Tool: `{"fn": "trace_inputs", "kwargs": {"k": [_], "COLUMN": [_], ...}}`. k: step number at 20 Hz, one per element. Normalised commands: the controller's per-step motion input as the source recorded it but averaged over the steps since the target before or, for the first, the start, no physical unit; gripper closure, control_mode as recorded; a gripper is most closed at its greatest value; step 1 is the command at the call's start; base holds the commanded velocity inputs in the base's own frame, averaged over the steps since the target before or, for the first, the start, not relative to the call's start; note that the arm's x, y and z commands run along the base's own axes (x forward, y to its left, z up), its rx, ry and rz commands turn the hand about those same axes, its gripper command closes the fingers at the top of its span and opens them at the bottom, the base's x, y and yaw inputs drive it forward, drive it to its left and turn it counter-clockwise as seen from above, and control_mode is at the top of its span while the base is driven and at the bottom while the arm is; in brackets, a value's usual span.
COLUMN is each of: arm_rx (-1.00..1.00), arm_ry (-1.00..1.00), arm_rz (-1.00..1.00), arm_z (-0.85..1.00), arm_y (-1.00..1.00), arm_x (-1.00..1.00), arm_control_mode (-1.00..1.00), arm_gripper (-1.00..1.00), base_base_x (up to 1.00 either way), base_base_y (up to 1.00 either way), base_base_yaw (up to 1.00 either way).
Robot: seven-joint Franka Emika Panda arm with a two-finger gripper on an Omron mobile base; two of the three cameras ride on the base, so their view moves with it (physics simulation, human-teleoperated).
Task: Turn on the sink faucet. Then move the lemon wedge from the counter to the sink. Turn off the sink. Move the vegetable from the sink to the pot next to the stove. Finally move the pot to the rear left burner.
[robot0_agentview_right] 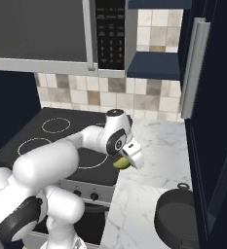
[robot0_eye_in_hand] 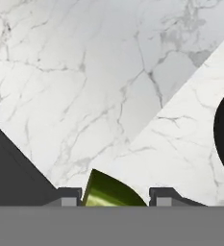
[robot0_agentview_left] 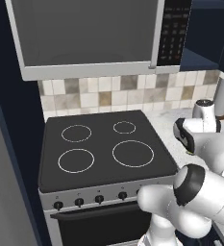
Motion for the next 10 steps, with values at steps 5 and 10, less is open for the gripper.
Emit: {"fn": "trace_inputs", "kwargs": {"k": [5, 10], "arm_rx": [0.03, 0.04], "arm_ry": [0.00, 0.00], "arm_rz": [-0.29, -0.29], "arm_z": [-0.16, -0.02], "arm_y": [-0.70, -0.66], "arm_x": [-0.33, -0.20], "arm_control_mode": [-1.00, -1.00], "arm_gripper": [1.00, 1.00], "base_base_x": [0.00, 0.00], "base_base_y": [0.00, 0.00], "base_base_yaw": [0.00, 0.00]}}
